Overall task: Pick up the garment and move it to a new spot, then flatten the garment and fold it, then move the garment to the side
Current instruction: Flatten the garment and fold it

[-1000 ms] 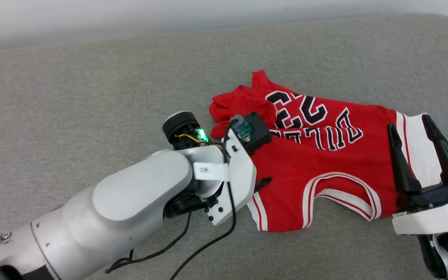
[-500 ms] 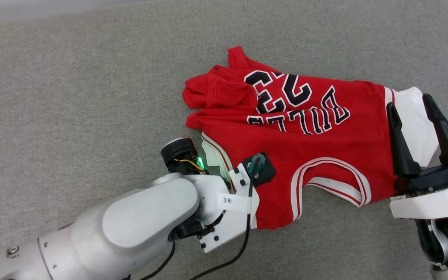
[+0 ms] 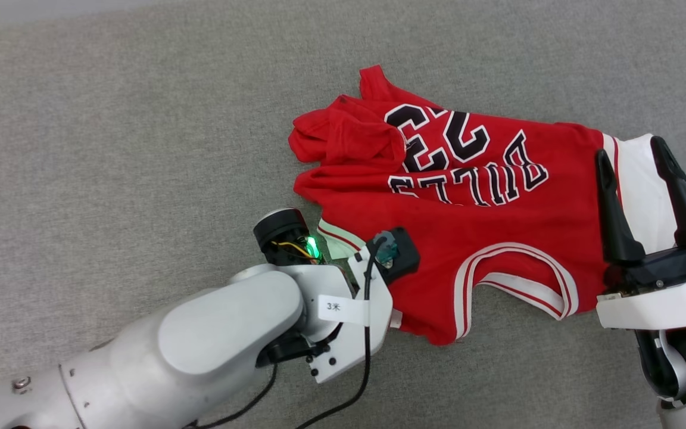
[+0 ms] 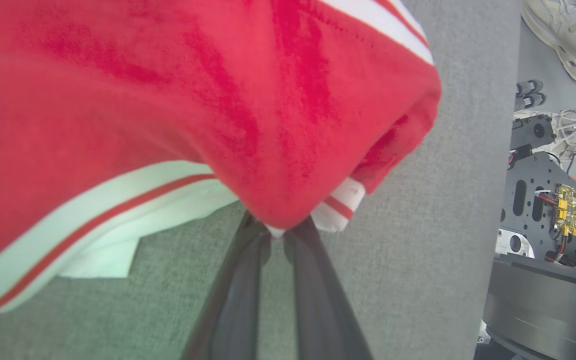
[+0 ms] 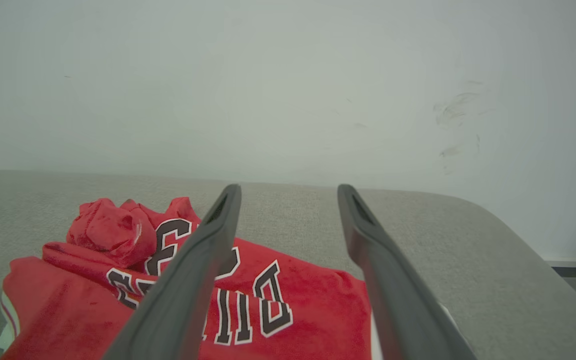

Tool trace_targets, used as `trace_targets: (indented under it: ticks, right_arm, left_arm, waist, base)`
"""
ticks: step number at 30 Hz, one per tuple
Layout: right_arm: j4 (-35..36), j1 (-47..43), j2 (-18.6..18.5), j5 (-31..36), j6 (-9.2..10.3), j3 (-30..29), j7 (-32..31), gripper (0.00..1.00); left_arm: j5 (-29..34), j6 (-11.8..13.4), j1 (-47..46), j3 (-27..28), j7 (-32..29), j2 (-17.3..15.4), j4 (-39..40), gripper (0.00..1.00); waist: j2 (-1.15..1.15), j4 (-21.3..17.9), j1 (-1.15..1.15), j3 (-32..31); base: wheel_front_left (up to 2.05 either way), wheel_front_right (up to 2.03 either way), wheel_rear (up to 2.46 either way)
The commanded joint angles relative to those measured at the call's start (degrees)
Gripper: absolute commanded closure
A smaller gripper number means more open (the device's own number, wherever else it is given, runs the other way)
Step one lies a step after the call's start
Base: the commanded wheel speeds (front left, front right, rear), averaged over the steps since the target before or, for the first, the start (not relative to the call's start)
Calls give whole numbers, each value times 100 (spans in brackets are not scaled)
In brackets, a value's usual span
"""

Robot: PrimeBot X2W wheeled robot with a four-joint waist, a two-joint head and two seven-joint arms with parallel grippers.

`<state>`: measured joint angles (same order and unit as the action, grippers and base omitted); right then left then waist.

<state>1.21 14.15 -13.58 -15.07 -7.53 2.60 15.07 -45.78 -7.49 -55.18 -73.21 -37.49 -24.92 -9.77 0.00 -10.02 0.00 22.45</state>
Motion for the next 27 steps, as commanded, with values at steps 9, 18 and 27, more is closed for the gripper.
trace_targets:
  ticks: [9, 18, 27]
  right_arm:
    - [-66, -418, 31, 12, 8, -166, 13, 0]
    - [-118, -790, 6, 43, 8, -376, 13, 0]
    - [-240, -940, -35, 122, 8, -402, 13, 0]
  left_arm:
    - [-181, 43, 34, 190, 2042, -897, 82, 100]
    - [-463, 858, 887, 681, 2796, -2015, 456, 100]
    - [-873, 1377, 1832, 663, 2952, -2621, 117, 100]
  waist:
    - [0, 298, 0, -599]
    - [0, 786, 0, -915]
    - [0, 1018, 0, -1039]
  base:
    - [0, 0, 0]
    - [0, 0, 0]
    - [0, 0, 0]
